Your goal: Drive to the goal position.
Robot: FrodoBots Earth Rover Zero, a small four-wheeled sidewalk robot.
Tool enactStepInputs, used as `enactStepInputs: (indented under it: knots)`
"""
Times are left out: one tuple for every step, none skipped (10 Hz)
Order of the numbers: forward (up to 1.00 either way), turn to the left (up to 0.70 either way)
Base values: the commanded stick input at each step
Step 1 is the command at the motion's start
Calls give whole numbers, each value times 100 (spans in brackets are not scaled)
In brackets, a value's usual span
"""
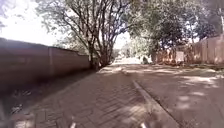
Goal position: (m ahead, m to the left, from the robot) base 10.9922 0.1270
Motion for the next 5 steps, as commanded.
enactStepInputs:
  knots:
    - [70,0]
    - [70,0]
    - [70,0]
    - [70,0]
    - [70,0]
